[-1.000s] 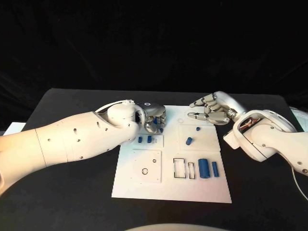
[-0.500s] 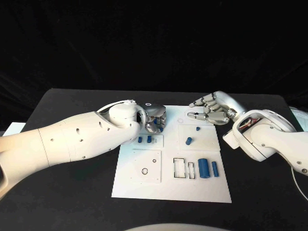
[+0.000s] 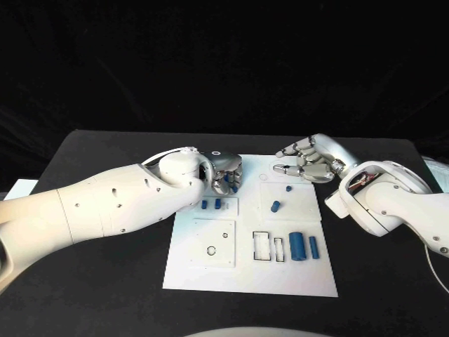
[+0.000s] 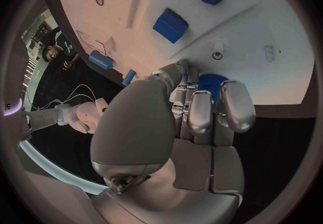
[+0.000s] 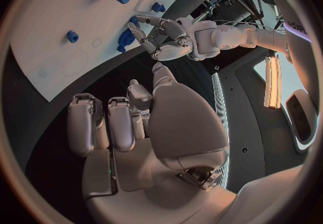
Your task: Assemble the parts on the task board
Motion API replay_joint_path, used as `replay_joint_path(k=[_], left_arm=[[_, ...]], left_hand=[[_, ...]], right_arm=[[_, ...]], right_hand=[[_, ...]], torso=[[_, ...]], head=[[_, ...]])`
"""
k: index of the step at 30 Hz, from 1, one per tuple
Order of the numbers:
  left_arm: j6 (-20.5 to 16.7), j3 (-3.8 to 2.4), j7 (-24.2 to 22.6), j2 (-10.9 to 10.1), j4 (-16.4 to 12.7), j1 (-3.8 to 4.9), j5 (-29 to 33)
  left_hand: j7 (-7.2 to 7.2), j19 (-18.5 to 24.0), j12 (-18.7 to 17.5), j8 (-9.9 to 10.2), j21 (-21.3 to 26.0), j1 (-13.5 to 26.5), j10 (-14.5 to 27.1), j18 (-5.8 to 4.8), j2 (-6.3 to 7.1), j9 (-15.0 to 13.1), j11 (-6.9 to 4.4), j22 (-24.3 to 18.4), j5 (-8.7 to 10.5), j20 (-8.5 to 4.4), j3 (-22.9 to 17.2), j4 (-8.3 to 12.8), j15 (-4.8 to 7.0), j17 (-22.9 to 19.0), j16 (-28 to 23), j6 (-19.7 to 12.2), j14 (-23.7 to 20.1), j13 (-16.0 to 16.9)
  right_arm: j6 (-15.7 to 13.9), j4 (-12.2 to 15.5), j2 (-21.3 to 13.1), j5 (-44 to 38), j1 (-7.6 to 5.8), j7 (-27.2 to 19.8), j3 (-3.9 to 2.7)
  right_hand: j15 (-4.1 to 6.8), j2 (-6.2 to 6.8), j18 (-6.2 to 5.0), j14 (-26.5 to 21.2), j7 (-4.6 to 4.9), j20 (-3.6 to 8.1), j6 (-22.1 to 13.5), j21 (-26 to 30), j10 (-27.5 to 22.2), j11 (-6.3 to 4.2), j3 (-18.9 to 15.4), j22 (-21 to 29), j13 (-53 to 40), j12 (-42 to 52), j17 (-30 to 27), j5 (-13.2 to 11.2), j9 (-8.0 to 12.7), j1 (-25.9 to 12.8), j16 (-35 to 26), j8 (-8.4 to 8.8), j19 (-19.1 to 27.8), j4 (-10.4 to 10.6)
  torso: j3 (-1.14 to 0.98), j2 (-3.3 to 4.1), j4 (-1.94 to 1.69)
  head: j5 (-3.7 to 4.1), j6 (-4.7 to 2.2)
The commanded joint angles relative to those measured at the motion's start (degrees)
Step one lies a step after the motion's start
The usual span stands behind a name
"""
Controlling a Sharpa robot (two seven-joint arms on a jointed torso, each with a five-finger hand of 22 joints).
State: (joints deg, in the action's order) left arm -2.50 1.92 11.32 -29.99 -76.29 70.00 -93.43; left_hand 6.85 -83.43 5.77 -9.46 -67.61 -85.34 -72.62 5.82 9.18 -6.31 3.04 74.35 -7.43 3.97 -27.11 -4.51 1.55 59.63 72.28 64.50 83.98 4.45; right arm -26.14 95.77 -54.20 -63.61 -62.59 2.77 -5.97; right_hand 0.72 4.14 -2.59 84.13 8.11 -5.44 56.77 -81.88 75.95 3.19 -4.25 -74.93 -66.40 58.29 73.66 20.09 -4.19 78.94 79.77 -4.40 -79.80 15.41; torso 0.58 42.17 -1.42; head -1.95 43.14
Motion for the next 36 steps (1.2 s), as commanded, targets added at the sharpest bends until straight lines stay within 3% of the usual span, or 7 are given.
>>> replay_joint_path(k=[1, 15, 18, 22, 25, 36], left_arm=[[-1.8, 0.01, 0.4, -0.5, -0.4, -0.51, 0.2], [-6.6, -1.81, 1.2, -6.2, -6.1, -0.61, 3.9], [-7.1, -1.93, 1.3, -7.5, -7.1, -0.61, 5.0], [-7.1, -2.0, 1.6, -9.0, -7.9, -0.63, 5.7], [-6.3, -2.0, 2.0, -9.8, -8.2, -0.64, 5.9], [-3.7, -1.98, 3.2, -11.1, -8.6, -0.69, 6.2]], left_hand=[[0.21, -0.4, -0.3, -0.1, -0.5, 0.3, -0.4, -1.08, -0.69, -0.1, 0.0, 0.4, -0.04, 0.04, -0.6, 0.2, 0.23, -0.3, 0.3, 0.5, 1.5, 0.0], [0.54, -0.5, -1.4, 0.6, -1.0, 1.9, -0.5, -1.19, 0.08, 0.1, 0.3, 0.9, 0.11, 0.21, -0.9, 0.4, -0.04, -0.9, 0.5, 0.6, 1.4, -0.2], [0.53, -0.5, -1.5, 0.7, -1.0, 2.2, -0.5, -1.19, 0.21, 0.2, 0.32, 0.9, 0.15, 0.24, -0.9, 0.4, -0.05, -0.9, 0.6, 0.7, 1.4, -0.2], [0.54, -0.5, -1.7, 0.9, -1.1, 2.6, -0.5, -1.2, 0.34, 0.2, 0.34, 1.0, 0.19, 0.27, -0.9, 0.3, -0.07, -1.1, 0.6, 0.7, 1.3, -0.2], [0.53, -0.5, -1.7, 0.9, -1.1, 2.8, -0.6, -1.2, 0.43, 0.2, 0.34, 1.0, 0.23, 0.28, -0.9, 0.3, -0.08, -1.1, 0.6, 0.7, 1.3, -0.2], [0.47, -0.5, -1.8, 1.0, -1.1, 3.1, -0.6, -1.21, 0.59, 0.3, 0.33, 1.1, 0.35, 0.3, -0.8, 0.2, -0.08, -1.3, 0.6, 0.8, 1.3, -0.2]], right_arm=[[0.7, 0.0, 0.1, -0.2, 0.04, -0.3, 0.0], [0.8, -0.3, 0.1, -0.1, 0.19, -0.3, 0.0], [0.8, -0.4, 0.2, -0.1, 0.29, -0.2, 0.0], [0.9, -0.5, 0.2, 0.0, 0.45, -0.2, 0.0], [1.0, -0.5, 0.2, 0.0, 0.52, -0.2, 0.01], [1.0, -0.5, 0.1, 0.0, 0.61, -0.1, 0.01]], right_hand=[[0.38, -0.42, -0.9, 2.5, -0.08, 0.13, 0.3, 0.2, -0.4, -0.15, -0.2, -0.7, 0.0, -0.3, 0.0, 0.1, 0.0, -0.2, -0.3, 0.09, 0.5, 0.0], [0.38, -0.42, -0.9, 2.5, -0.08, 0.13, 0.3, 0.2, -0.4, -0.15, -0.2, -0.7, 0.0, -0.3, 0.0, 0.1, 0.0, -0.2, -0.3, 0.09, 0.5, 0.0], [0.38, -0.42, -0.9, 2.5, -0.08, 0.13, 0.3, 0.2, -0.4, -0.15, -0.2, -0.7, 0.0, -0.3, 0.0, 0.1, 0.0, -0.2, -0.3, 0.09, 0.5, 0.0], [0.38, -0.42, -0.9, 2.5, -0.08, 0.13, 0.3, 0.2, -0.4, -0.15, -0.2, -0.7, 0.0, -0.3, 0.0, 0.1, 0.0, -0.2, -0.3, 0.09, 0.5, 0.0], [0.38, -0.42, -0.9, 2.5, -0.08, 0.13, 0.3, 0.2, -0.4, -0.15, -0.2, -0.7, 0.0, -0.3, 0.0, 0.1, 0.0, -0.2, -0.3, 0.09, 0.5, 0.0], [0.38, -0.42, -0.9, 2.5, -0.08, 0.13, 0.3, 0.2, -0.4, -0.15, -0.2, -0.7, 0.0, -0.3, 0.0, 0.1, 0.0, -0.2, -0.3, 0.09, 0.5, 0.0]], torso=[[0.05, -0.01, 0.0], [-0.08, -0.13, -0.36], [-0.08, -0.14, -0.47], [0.01, -0.13, -0.43], [-0.06, -0.13, -0.31], [-0.07, -0.09, -0.36]], head=[[0.06, -0.16], [-0.1, -0.52], [-0.01, -0.45], [0.0, -0.46], [-0.06, -0.44], [-0.16, -0.33]])
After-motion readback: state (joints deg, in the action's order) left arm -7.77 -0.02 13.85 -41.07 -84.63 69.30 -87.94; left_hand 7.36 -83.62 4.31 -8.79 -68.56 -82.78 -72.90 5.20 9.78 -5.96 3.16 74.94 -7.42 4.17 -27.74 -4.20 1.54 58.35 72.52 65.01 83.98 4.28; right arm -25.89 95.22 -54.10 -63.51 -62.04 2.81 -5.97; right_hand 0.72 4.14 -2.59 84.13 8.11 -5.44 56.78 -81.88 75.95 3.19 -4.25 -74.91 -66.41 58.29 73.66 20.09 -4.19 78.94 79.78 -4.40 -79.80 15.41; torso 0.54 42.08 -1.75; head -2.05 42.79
